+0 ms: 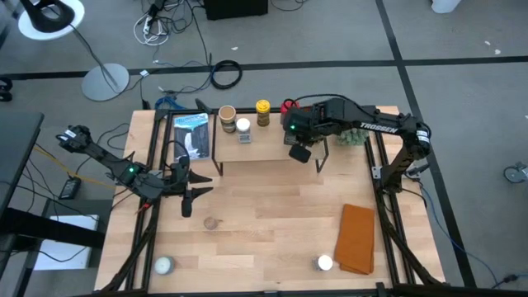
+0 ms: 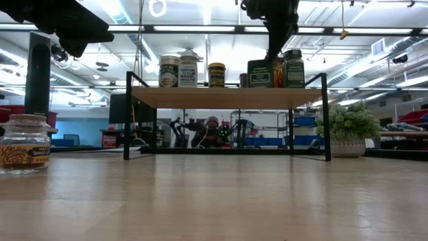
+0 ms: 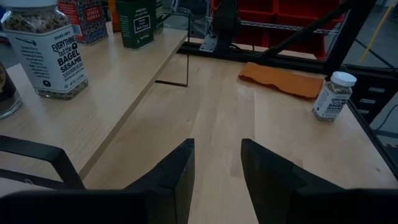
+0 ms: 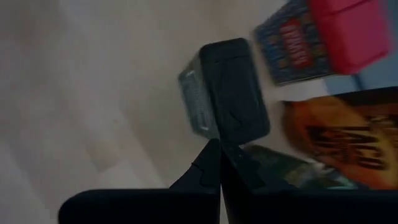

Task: Shelf spices
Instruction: Adjust the black seasoning can on the shelf, then put the white seasoning bottle on the shelf

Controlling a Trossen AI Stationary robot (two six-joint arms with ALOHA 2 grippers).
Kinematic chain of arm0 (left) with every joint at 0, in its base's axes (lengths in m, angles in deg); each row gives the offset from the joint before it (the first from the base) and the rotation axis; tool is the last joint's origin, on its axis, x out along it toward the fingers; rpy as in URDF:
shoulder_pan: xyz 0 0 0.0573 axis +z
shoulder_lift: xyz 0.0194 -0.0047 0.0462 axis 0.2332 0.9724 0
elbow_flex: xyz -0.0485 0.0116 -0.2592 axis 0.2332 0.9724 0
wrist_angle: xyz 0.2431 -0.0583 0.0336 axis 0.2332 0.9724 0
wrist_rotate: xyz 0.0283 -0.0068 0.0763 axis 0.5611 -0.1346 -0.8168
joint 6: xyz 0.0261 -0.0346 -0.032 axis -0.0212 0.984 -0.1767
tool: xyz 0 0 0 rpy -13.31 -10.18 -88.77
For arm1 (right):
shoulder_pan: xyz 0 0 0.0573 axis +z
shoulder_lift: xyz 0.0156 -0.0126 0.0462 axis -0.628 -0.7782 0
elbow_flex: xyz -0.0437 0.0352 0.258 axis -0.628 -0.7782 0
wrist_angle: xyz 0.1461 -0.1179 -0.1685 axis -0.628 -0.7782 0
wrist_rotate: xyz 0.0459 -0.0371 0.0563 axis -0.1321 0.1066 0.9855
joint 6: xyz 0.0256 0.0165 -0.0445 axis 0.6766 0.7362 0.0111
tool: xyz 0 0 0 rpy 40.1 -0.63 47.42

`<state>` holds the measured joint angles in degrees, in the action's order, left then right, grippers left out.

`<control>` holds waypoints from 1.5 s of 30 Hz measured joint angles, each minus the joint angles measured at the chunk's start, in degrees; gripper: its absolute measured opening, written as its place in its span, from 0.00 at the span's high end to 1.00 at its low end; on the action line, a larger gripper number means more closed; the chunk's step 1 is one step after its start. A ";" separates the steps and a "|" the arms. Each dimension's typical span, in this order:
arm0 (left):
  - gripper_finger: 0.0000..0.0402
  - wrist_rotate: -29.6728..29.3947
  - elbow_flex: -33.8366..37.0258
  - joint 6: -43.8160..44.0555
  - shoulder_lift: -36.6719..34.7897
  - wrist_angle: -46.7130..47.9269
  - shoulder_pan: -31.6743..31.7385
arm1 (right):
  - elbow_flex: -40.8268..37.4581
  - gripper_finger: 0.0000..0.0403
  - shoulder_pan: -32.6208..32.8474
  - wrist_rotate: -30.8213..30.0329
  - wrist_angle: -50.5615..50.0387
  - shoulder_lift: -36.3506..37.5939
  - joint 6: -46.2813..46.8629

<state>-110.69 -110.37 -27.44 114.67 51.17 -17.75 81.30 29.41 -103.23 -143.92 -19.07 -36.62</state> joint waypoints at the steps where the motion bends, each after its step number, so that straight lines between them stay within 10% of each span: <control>1: 0.66 0.00 0.00 0.00 0.00 0.00 0.01 | 0.00 1.00 0.00 -1.63 0.00 -0.02 0.00; 45: 0.66 0.00 0.00 0.09 -0.01 0.23 0.00 | 1.01 1.00 5.24 -8.84 -0.63 0.85 3.30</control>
<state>-110.69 -110.37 -27.35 114.66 51.40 -17.76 82.32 34.65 -112.07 -144.55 -18.22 -33.32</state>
